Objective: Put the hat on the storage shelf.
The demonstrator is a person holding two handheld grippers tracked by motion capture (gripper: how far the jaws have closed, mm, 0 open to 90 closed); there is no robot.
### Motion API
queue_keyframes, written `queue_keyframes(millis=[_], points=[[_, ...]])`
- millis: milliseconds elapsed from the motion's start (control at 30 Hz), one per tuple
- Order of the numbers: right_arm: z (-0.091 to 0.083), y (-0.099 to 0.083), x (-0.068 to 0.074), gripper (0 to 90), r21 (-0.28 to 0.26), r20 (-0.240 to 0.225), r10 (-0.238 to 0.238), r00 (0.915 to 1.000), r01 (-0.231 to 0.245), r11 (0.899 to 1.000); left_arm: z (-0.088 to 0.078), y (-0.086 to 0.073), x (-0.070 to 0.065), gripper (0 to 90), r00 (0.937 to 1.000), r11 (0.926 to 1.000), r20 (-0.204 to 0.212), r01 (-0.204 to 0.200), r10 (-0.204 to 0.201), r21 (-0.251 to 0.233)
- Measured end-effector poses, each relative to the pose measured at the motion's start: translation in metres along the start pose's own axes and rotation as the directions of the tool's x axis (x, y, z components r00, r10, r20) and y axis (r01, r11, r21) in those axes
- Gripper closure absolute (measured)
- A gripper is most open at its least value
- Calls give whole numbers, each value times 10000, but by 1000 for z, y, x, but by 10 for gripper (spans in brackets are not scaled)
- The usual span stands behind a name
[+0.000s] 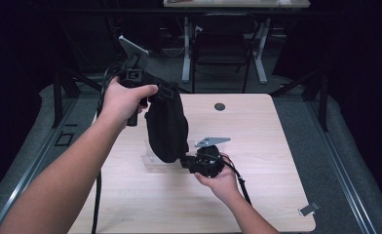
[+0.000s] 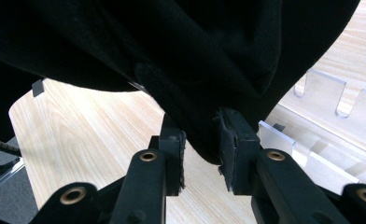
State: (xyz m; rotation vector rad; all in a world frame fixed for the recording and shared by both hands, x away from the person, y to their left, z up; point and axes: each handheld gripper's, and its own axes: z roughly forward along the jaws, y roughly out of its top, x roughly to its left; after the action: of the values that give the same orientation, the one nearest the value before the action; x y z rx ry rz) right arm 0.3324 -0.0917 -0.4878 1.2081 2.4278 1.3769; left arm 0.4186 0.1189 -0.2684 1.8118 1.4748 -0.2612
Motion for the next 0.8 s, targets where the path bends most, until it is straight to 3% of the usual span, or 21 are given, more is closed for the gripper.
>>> queue_keyframes(millis=[200, 333, 533, 800], points=[[-1, -2, 0, 723, -51, 127, 84, 9999, -84, 10000, 7, 1, -1, 845, 10000, 10000, -10, -27, 27, -62], [-2, -4, 5, 722, -22, 548, -80, 9985, 81, 10000, 13, 1, -5, 843, 9998, 10000, 156, -100, 100, -5], [-1, -6, 7, 722, -122, 778, -193, 9968, 203, 9997, 19, 2, -8, 843, 9995, 9997, 196, -246, 245, 9], [0, -12, 14, 765, -204, 1499, -611, 9868, 649, 9977, 29, 1, -12, 834, 9984, 9993, 458, -349, 344, 120]])
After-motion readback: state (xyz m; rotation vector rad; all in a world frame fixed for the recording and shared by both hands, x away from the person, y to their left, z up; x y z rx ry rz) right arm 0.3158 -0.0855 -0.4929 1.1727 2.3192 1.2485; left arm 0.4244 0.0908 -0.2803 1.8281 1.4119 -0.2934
